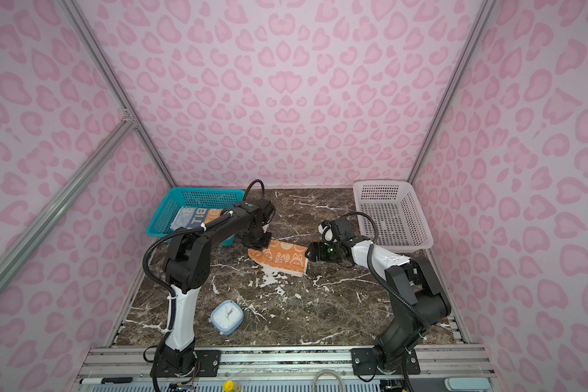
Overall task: Fold and stack the towels
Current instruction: 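Carry the orange towel with the left gripper onto the teal basket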
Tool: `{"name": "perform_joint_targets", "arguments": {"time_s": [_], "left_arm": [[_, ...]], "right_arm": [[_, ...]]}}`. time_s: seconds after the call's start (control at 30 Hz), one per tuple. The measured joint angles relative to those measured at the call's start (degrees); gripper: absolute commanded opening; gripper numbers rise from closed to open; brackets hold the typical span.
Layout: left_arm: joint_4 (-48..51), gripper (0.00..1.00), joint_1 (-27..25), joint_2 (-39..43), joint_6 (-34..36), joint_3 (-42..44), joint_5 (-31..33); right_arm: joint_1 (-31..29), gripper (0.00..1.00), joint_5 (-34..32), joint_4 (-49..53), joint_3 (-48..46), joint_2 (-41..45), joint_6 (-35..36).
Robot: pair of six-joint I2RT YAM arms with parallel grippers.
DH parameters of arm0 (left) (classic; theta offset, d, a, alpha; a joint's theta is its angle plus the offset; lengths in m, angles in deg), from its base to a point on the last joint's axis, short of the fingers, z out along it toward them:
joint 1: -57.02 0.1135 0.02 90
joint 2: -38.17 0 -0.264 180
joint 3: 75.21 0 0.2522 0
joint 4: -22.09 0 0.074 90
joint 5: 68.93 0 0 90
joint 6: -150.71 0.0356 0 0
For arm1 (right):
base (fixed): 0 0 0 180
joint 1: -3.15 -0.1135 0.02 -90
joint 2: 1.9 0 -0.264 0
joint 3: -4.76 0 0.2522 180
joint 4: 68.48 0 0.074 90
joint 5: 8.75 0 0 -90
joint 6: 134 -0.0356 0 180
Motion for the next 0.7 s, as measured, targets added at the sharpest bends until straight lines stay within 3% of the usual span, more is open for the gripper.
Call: {"name": "perform_joint_targets", "arguments": {"time_s": [0.23,0.7], "left_arm": [[8.6,0.04,4.8,2.3,2.9,-14.0,7.6],[10.4,0.04,20.9,2.9,7.9,-20.0,11.7]], "right_arm": [[-1.5,0.87,0.0,2.4,8.0,-1.0,0.7],[-9.8,0.93,-0.1,11.1,32.0,-13.0,4.2]]}}
